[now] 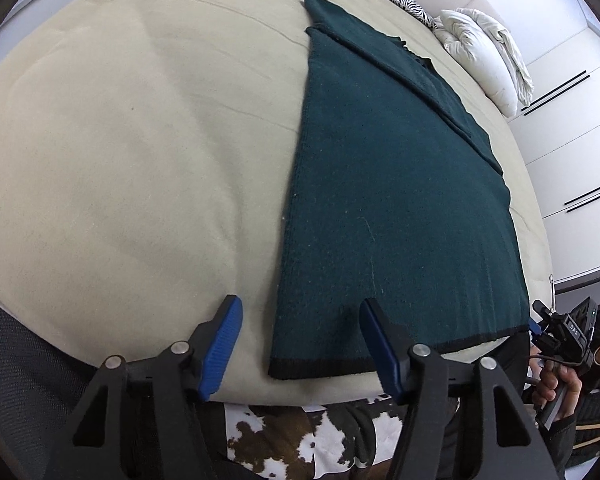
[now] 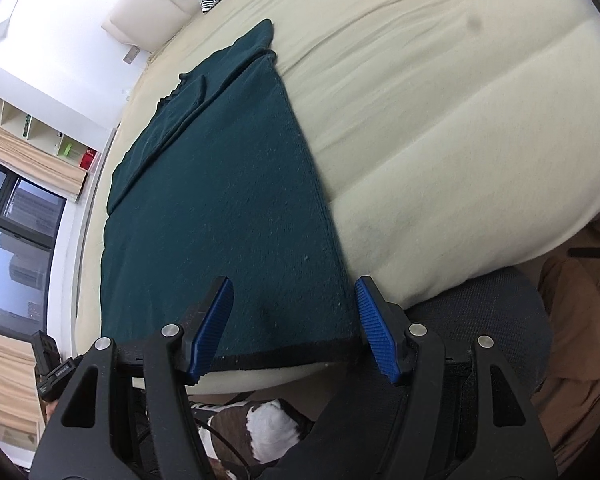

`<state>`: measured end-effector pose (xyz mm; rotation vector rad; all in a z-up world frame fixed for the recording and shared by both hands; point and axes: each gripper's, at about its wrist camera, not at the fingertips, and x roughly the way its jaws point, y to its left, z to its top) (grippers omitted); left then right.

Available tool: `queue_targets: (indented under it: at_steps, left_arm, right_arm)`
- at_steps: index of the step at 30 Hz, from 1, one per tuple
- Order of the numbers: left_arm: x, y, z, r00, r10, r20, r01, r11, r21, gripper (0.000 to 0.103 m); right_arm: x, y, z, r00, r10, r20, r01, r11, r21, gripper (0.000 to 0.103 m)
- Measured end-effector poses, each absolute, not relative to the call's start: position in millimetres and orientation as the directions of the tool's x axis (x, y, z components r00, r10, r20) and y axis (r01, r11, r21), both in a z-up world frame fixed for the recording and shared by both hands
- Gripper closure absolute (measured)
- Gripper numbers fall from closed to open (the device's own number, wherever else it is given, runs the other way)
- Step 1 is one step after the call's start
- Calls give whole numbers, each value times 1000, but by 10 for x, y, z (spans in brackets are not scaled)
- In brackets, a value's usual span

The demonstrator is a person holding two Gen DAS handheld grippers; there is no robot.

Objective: Fold small clothes
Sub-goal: 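Grasp the hem with both tools and lift it toward the collar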

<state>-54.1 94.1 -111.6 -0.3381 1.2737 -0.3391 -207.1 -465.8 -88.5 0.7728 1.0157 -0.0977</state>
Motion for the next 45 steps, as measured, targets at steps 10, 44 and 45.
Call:
queue_targets:
  at_steps: [10, 44, 45]
  left_arm:
    - [-514, 934, -1181, 183, -425, -886, 30, 904, -427, 86]
    - [-99, 1166, -264, 468, -715, -520, 76, 619, -782, 96]
    - [-20, 1160, -233, 475, -716, -512, 79, 614, -785, 96]
  right_arm:
    - [-2136, -4694, -932, 536, 304, -788, 419, 715, 560, 56]
    - [-1233, -4413, -115, 690, 423, -587, 171, 693, 700, 97]
    - [-1143, -4410, -75, 697, 417, -583, 168, 696, 698, 97]
